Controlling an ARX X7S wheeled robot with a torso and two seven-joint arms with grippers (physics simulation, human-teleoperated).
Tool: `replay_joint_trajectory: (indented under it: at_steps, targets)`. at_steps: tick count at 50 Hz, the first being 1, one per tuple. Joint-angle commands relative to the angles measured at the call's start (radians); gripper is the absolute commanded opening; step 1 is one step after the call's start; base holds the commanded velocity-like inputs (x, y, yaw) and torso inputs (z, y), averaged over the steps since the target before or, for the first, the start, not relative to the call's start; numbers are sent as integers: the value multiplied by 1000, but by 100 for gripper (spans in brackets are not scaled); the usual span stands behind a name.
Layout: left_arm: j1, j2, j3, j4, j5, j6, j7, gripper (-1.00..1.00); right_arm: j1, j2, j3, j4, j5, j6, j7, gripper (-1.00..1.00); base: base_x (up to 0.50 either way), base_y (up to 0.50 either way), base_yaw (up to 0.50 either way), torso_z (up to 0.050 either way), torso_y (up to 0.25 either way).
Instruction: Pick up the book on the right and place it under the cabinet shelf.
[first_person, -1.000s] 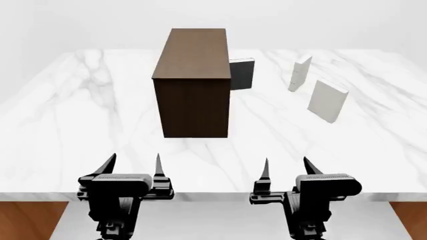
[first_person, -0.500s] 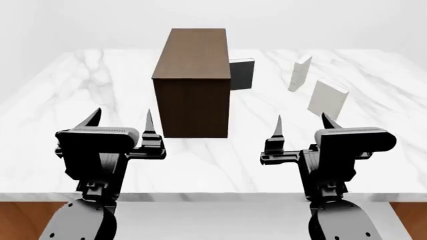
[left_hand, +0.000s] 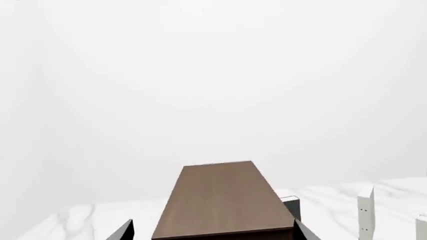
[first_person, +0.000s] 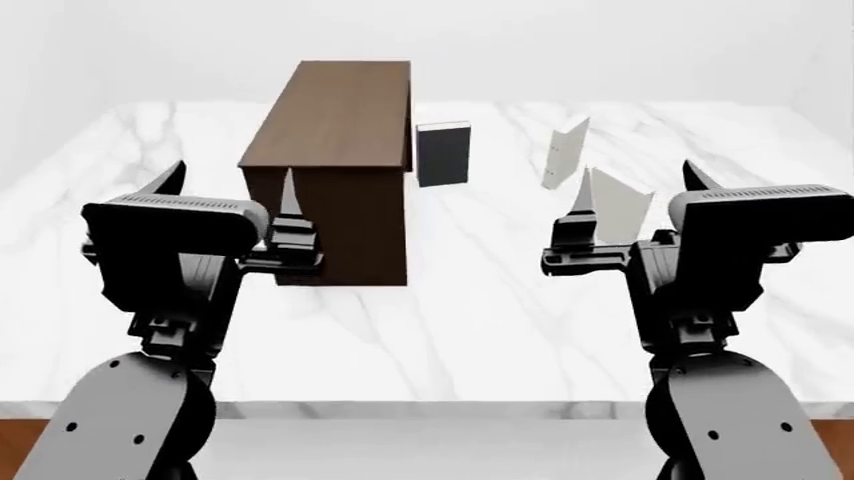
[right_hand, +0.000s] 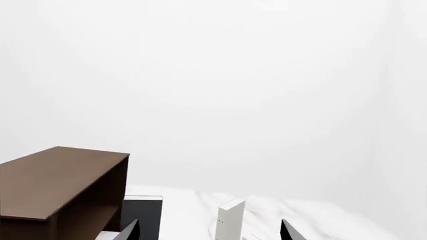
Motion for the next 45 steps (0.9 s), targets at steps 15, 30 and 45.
replay_joint_trajectory:
  at_steps: [15, 30, 45]
  targets:
    - [-39, -23, -6, 33, -22, -48, -13, 100, 54, 12, 6, -32, 21, 49, 12, 100, 99, -116, 0, 0, 0]
    - [-23, -28, -7, 33, -29, -36, -21, 100, 44, 15, 6, -32, 29, 34, 21, 100, 192, -32, 0, 0, 0]
    - [-22, -33, -6, 38, -38, -40, -30, 100, 41, 20, 3, -36, 37, 34, 29, 100, 237, -17, 0, 0, 0]
